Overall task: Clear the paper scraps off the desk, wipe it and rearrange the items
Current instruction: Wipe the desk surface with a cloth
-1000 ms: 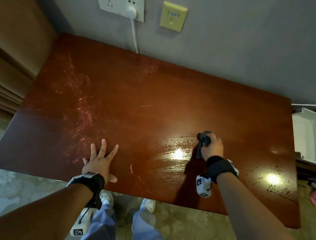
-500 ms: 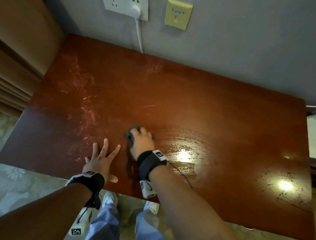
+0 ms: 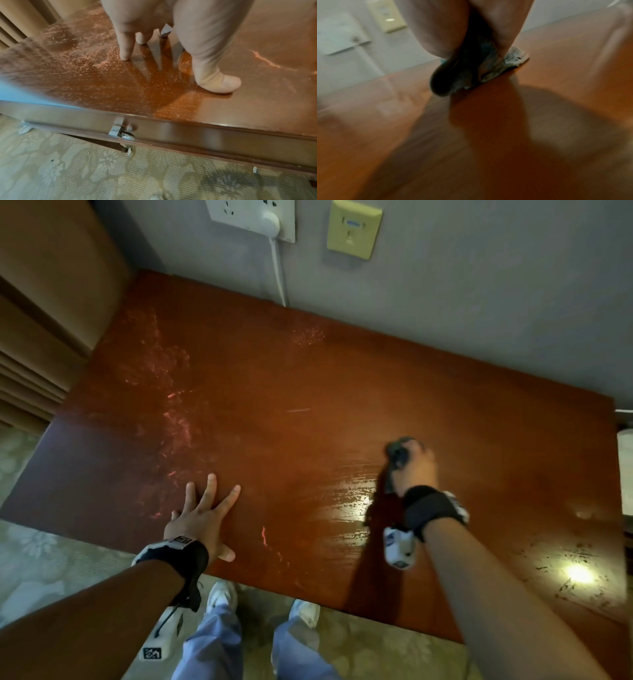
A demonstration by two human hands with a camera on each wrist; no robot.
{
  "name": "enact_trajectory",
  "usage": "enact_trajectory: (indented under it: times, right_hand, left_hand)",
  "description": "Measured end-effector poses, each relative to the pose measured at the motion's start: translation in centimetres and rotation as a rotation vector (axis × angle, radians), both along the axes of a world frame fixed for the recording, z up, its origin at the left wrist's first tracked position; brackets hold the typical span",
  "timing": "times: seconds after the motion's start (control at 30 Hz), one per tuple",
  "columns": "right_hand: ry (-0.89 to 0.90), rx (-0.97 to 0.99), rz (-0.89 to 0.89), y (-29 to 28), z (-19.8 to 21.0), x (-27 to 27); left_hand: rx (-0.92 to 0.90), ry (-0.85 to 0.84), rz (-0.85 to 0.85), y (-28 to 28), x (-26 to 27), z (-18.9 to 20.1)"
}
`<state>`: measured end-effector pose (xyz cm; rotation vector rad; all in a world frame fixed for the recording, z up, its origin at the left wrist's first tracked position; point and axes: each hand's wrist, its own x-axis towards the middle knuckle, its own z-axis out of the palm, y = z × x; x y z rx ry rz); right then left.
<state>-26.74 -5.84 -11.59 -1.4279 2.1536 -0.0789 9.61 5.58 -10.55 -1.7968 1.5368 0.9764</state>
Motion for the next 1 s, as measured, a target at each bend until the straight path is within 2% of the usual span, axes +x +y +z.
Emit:
enact_trajectory:
  times: [0.1,0.23,0.37,0.5,0.63,0.73,0.87,1.0]
  right_hand:
    - [0.036,-0.004,-0.121,-0.3,0.4,-4.3]
    - [0.05,-0.017,-0.138,-0.9,-0.3,-2.3]
    - [-0.004,-0.019,0.029,-2.4,-0.7,3.0]
    - [-0.048,0.008,0.249,-3.3,-0.2,10.7]
    - [-0.121,0.003,0.516,-2.1,-0.6,18.3]
    - [-0.164,0.041,0.605,-1.2,-1.0,20.8]
    - [-0.175,0.012,0.569,-1.3,-1.2,18.7]
    - [-0.064,-0.013,0.297,-2.9,-1.4,11.5]
  left_hand:
    - [-0.003,-0.002,0.004,0.0,0.0,0.1]
    - [0.005,0.006,0.011,0.0,0.0,0.1]
    - [0.003,0.005,0.007,-0.1,0.0,0.1]
    - [0.015,0.002,0.005,-0.1,0.1,-0.1]
    - [0.014,0.005,-0.006,-0.1,0.3,-0.2]
    - [0.013,-0.006,-0.017,-0.2,0.3,-0.2]
    - [0.015,-0.002,-0.017,-0.2,0.2,0.0]
    - [0.026,-0.013,-0.023,-0.2,0.1,0.1]
